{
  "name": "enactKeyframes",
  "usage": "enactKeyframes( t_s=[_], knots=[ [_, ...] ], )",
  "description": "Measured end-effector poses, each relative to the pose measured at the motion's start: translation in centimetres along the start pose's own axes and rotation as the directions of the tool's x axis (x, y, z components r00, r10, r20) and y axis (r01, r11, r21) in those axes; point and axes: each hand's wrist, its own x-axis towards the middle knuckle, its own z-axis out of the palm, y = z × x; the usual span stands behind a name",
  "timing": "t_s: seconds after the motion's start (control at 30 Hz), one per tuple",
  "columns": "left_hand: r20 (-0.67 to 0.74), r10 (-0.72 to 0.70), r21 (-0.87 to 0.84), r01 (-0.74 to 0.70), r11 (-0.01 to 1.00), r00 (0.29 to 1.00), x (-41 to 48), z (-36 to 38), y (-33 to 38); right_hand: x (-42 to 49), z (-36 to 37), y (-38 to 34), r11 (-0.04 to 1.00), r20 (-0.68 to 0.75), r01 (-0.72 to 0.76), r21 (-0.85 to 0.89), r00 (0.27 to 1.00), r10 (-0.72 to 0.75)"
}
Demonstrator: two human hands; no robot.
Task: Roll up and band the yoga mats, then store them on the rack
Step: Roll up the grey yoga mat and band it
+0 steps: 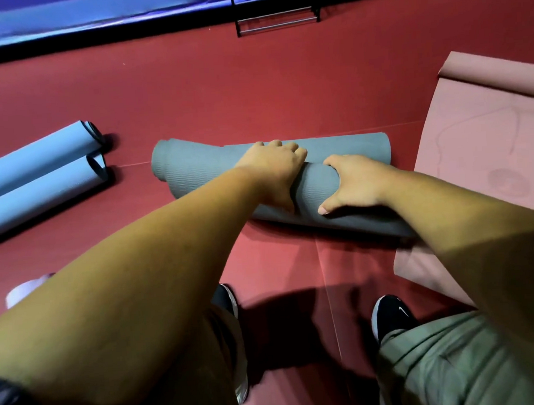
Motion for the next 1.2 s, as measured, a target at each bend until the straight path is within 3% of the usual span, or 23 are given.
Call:
enactKeyframes(
  t_s=[0.1, 0.27, 0.37, 0.77, 1.0, 1.2],
  knots=[
    [0.002, -0.039, -0.093, 0.039, 0.995, 0.999, -0.1, -0.4, -0.9, -0.2, 0.0, 0.0, 0.998, -0.027, 0.019, -0.059, 0.999, -0.021],
    [0.152, -0.113, -0.230, 0.146, 0.962, 0.982, -0.1, -0.7, -1.9, -0.5, 0.7, -0.5, 0.951, -0.077, 0.083, -0.298, 0.991, -0.110],
    [0.201, -0.102, -0.281, 0.157, 0.947, 0.974, -0.2, -1.1, -1.9, -0.4, 0.7, -0.4, 0.944, -0.103, 0.077, -0.320, 0.988, -0.115],
    [0.074, 0.017, 0.114, -0.025, 0.993, 0.997, -0.2, 1.0, 0.9, 0.2, 0.3, 0.5, 0.988, 0.028, 0.012, -0.152, 1.000, -0.008],
    [0.111, -0.022, -0.107, 0.034, 0.994, 0.994, 0.4, 1.1, 0.2, 0.3, 0.9, 0.5, 0.993, 0.074, 0.034, -0.110, 0.997, -0.026],
    [0.254, -0.086, -0.264, 0.154, 0.952, 0.963, 0.2, 0.6, -1.5, -0.2, 1.5, -0.5, 0.944, 0.010, 0.085, -0.318, 0.996, -0.087]
  ],
)
